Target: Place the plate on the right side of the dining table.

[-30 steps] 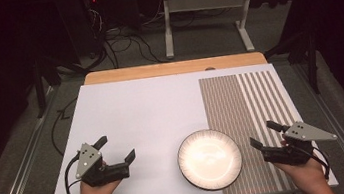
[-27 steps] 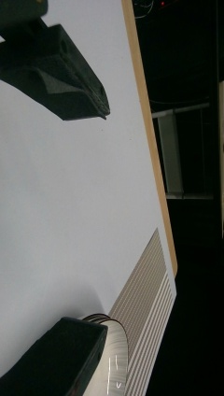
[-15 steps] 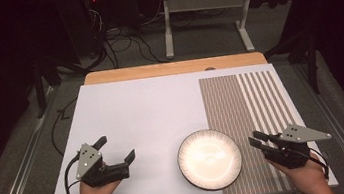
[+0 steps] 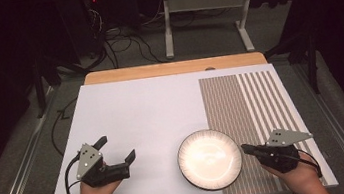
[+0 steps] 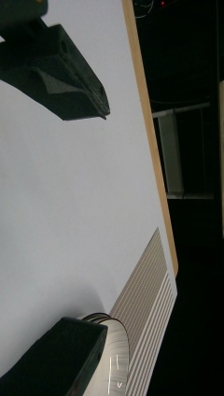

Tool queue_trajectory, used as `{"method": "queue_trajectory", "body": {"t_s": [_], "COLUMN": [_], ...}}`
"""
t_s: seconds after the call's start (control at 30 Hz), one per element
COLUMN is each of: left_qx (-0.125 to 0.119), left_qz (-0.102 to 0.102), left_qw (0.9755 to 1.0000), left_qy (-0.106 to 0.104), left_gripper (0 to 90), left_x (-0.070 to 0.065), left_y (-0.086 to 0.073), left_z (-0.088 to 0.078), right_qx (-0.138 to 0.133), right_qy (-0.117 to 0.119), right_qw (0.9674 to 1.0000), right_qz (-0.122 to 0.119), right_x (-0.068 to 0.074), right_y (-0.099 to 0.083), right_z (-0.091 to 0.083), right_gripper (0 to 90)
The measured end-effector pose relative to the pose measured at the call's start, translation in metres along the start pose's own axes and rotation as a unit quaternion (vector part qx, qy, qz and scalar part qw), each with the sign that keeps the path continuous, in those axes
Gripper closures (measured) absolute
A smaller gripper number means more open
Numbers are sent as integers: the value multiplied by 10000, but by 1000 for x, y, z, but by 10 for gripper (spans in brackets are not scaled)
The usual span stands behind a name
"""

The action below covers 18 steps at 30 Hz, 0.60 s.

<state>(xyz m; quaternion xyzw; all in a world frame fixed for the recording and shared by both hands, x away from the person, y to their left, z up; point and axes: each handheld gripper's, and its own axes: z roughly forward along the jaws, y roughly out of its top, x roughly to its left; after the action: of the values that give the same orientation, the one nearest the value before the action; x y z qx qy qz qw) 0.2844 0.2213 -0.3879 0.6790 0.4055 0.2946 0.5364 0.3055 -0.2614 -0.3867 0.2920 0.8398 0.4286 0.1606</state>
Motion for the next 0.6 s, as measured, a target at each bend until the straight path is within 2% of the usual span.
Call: {"method": "queue_trajectory", "body": {"t_s": [0.13, 0.37, 0.6], "left_qx": [-7, -22, -17], "left_qz": [-5, -2, 2], "left_qw": [10000, 10000, 10000], "left_qy": [2, 6, 7], "left_gripper": [0, 0, 0], "left_x": [0, 1, 0], "left_y": [0, 0, 0], "left_z": [0, -1, -1], "right_qx": [274, 423, 452], "right_qy": [66, -21, 3], "right_qw": [9996, 9991, 9989], "right_qz": [-25, -98, -132], "right_x": [3, 3, 4], "right_y": [1, 0, 0], "right_z": [6, 7, 7], "right_gripper": [900, 900, 900]}}
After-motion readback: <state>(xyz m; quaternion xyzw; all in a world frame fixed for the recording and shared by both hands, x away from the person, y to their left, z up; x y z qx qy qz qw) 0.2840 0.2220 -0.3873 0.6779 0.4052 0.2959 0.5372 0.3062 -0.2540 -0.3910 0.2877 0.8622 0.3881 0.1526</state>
